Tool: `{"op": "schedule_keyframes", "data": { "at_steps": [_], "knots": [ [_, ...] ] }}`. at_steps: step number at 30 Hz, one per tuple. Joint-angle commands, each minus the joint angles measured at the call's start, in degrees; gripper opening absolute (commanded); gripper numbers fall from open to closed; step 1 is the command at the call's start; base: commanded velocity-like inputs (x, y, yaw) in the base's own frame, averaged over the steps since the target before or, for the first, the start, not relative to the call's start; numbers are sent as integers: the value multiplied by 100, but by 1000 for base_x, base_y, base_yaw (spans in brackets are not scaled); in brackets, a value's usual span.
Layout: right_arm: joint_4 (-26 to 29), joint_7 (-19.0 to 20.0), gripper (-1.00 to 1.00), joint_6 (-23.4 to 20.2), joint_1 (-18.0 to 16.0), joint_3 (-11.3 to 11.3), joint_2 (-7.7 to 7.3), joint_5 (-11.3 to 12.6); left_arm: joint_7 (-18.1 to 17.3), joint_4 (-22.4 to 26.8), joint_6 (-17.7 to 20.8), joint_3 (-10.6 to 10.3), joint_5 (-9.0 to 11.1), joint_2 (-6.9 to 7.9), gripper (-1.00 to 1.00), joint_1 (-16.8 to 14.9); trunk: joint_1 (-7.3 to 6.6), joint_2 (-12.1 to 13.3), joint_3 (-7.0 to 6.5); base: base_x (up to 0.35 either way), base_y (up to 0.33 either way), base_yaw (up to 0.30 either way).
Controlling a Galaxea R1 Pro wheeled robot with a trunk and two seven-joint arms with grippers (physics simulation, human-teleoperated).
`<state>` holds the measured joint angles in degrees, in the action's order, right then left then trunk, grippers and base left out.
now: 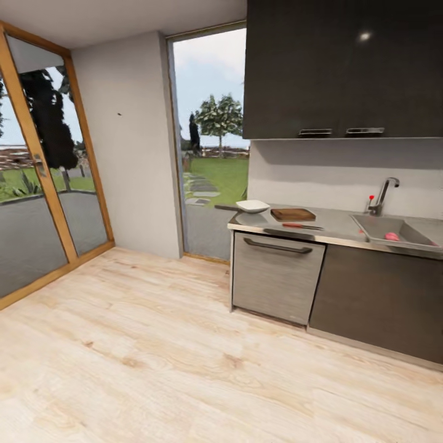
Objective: In the kitchen, take the Vidalia onion out of the sink, dice it on the chopping board with the paring knife, put the diced onion into the bowl on the countertop, then place both the paring knife and the chopping board into the sink.
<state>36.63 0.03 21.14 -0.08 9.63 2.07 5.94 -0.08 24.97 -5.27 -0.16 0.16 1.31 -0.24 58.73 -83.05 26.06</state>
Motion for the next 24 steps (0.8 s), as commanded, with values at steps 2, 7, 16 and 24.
{"op": "schedule_keyframes", "data": {
  "at_steps": [2, 7, 16, 24],
  "knots": [
    [4, 8, 100, 13, -1, 4, 4, 47, -1, -2, -18, -2, 2, 1, 100, -2, 0, -3, 5, 0, 0, -38],
    [8, 6, 100, 13, -1, 4, 4, 47, -1, -1, -18, -2, 2, 1, 100, -2, 0, -3, 5, 0, 0, -11],
    [5, 0, 100, 21, -1, 4, 4, 47, -1, -1, -18, -2, 2, 1, 100, -2, 0, -3, 5, 0, 0, -1],
    [8, 14, 100, 22, -1, 4, 4, 47, -1, -3, -18, -2, 2, 1, 100, -2, 0, -3, 5, 45, 70, -56]
  ]
}}
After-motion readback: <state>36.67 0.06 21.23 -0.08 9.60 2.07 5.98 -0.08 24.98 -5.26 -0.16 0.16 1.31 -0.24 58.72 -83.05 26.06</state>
